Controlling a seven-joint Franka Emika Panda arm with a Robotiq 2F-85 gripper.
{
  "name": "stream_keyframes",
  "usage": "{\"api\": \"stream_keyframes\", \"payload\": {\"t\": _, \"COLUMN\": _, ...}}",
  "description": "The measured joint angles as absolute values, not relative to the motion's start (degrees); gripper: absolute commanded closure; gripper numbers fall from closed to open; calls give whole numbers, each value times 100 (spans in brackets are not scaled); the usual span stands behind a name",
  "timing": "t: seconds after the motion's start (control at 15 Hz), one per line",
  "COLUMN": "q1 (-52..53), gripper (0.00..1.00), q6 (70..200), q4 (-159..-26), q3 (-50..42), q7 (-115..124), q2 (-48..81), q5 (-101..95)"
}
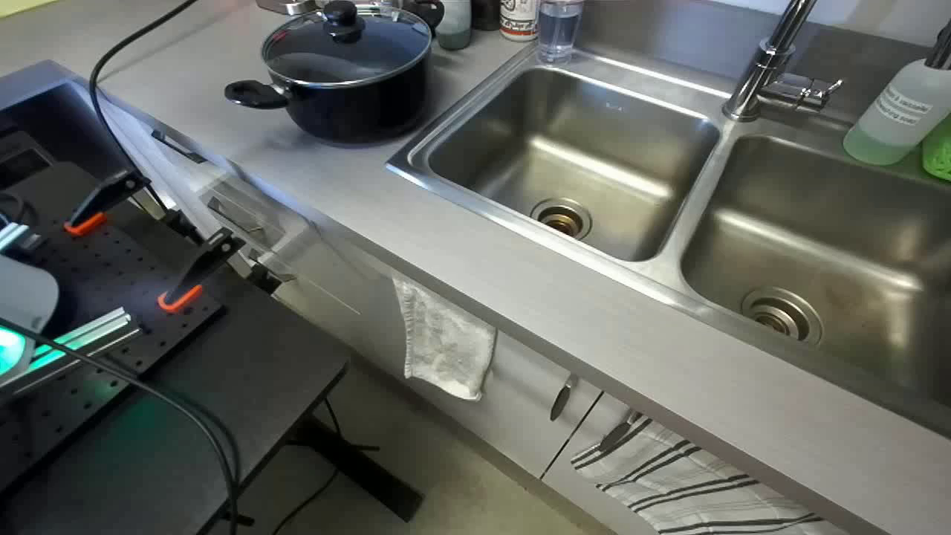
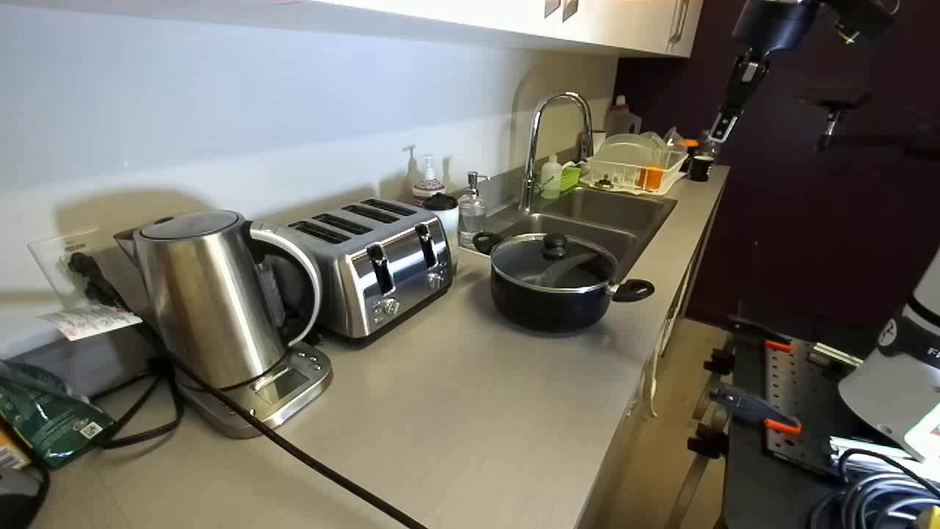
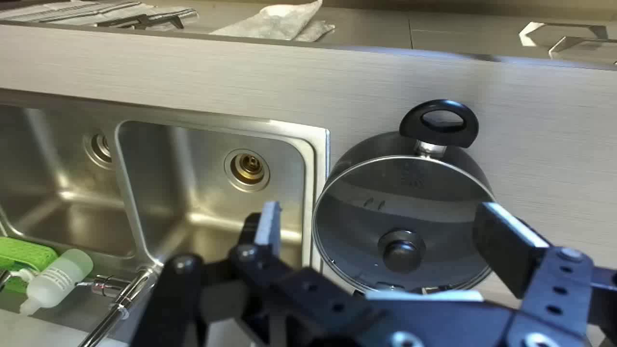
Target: Take the lid off the pot and place it to the left of the pot
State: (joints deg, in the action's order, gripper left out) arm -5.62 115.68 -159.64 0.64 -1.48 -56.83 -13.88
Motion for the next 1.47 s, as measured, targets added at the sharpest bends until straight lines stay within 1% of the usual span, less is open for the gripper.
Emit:
{"api": "stream_keyframes", "payload": {"t": 0.87, "q1": -446, "gripper": 0, "q6": 11563, "q4": -15964, "q3": 65, "q7": -160, "q2": -5570, "q5": -1384}}
{"api": "stream_keyframes", "payload": {"t": 1.13, "q1": -111, "gripper": 0, "q6": 11727, "q4": -15958, "q3": 62, "q7": -250, "q2": -5175, "q5": -1350}}
{"api": "stream_keyframes", "payload": {"t": 1.47, "q1": 195, "gripper": 0, "q6": 12536, "q4": -15963, "q3": -67, "q7": -560, "q2": -4371, "q5": -1306}}
